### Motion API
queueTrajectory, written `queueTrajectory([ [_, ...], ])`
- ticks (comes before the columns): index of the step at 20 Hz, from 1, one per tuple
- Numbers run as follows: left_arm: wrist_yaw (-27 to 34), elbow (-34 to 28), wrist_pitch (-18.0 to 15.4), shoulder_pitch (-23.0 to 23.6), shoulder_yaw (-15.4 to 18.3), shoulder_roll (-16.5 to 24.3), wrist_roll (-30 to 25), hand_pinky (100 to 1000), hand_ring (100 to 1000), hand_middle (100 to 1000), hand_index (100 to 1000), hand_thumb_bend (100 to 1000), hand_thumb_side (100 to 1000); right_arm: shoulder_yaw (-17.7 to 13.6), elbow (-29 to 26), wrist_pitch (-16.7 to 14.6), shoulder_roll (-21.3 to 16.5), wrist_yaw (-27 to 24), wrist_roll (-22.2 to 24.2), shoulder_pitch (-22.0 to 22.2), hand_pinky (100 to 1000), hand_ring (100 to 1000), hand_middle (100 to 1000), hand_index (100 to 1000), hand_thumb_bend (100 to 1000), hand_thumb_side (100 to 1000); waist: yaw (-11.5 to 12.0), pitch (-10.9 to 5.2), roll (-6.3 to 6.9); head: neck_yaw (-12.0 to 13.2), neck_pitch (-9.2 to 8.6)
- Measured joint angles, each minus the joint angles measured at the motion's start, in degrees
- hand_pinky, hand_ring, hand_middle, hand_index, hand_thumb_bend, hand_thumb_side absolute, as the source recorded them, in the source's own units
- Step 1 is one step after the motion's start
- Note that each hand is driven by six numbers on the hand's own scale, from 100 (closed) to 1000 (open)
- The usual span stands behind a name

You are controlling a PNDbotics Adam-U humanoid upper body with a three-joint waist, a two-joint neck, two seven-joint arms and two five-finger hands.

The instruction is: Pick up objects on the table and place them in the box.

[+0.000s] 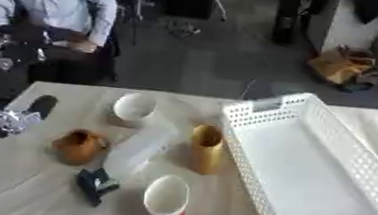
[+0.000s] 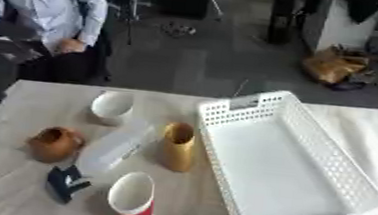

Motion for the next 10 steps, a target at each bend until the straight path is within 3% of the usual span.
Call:
queueTrajectory([
  [1, 0.62, 1.55, 0.33, -1.47, -0.56, 0.20, -2.88, 1000, 1000, 1000, 1000, 100, 516, 0.03, 0.00, 0.01, -0.01, 0.00, 0.00, 0.01, 725, 811, 824, 747, 100, 1000, -0.03, -0.04, 0.06, 0.14, 0.02],
  [3, 1.72, 4.47, 1.30, -3.91, -1.52, 0.30, -7.60, 1000, 1000, 1000, 1000, 100, 849, 0.17, 0.00, 0.03, -0.04, 0.00, 0.00, 0.03, 725, 811, 823, 744, 100, 1000, -0.13, -0.07, 0.11, 0.27, 0.09],
  [4, 2.60, 5.80, 1.75, -4.89, -1.98, 0.31, -8.76, 1000, 1000, 1000, 1000, 100, 849, 0.32, 0.00, 0.06, -0.04, 0.00, -0.02, 0.03, 725, 811, 823, 744, 100, 1000, -0.28, -0.08, 0.10, 0.40, 0.17],
  [5, 3.61, 7.07, 1.95, -5.57, -2.48, 0.32, -9.06, 1000, 1000, 995, 1000, 100, 502, 0.35, 0.00, 0.09, -0.06, -0.01, -0.04, 0.03, 725, 810, 821, 741, 100, 1000, -0.46, -0.08, 0.09, 0.51, 0.22],
  [6, 4.43, 8.12, 1.69, -6.14, -2.97, 0.39, -8.54, 1000, 1000, 995, 1000, 100, 502, 0.37, 0.00, 0.14, -0.15, -0.01, -0.06, 0.04, 725, 810, 821, 741, 100, 1000, -0.57, -0.08, 0.09, 0.63, 0.23],
  [7, 4.75, 8.96, 1.14, -6.48, -3.42, 0.50, -7.41, 1000, 1000, 988, 1000, 100, 362, 0.38, 0.00, 0.19, -0.26, -0.03, -0.07, 0.04, 724, 810, 820, 736, 100, 1000, -0.62, -0.08, 0.12, 0.68, 0.25],
  [10, 3.63, 11.97, -0.86, -7.09, -5.28, 0.99, -3.52, 1000, 1000, 1000, 1000, 100, 375, 0.46, 0.00, 0.38, -0.30, -0.14, -0.07, 0.05, 724, 810, 819, 733, 100, 1000, -0.79, -0.08, 0.20, 0.91, 0.45],
])
